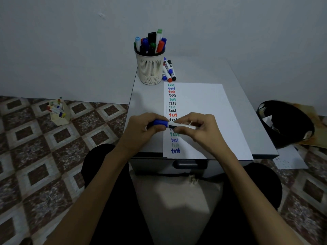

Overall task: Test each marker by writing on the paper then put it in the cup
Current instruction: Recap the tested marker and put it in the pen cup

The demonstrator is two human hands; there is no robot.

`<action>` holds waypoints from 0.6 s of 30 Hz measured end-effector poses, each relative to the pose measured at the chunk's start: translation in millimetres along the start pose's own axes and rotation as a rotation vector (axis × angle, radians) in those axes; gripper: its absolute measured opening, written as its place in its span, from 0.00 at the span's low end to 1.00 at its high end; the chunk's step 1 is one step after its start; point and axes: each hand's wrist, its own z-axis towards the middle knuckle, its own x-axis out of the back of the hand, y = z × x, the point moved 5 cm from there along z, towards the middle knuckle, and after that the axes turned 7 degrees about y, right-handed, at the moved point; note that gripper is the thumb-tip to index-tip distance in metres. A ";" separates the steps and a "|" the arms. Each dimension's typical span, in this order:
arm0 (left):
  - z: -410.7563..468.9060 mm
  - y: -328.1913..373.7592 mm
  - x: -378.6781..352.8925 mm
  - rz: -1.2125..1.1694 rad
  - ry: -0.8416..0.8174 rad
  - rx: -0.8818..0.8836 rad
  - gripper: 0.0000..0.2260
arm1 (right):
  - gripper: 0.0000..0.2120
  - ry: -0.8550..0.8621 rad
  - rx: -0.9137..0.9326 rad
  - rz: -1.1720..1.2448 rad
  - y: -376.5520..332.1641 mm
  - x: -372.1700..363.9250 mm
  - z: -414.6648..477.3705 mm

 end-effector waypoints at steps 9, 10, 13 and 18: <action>9.9 -1.4 9.3 0.042 0.000 -0.058 0.13 | 0.07 -0.093 0.012 -0.053 -11.0 -2.1 19.2; 11.4 -3.6 10.5 0.033 0.014 -0.039 0.13 | 0.07 -0.108 0.069 -0.145 -14.9 -2.8 24.5; 17.8 -11.5 13.9 0.003 0.086 0.012 0.11 | 0.08 -0.132 0.224 -0.405 -28.7 -6.2 41.0; 19.9 -20.9 0.7 -0.150 0.192 0.272 0.25 | 0.11 -0.053 0.399 -0.740 -33.9 -8.7 74.7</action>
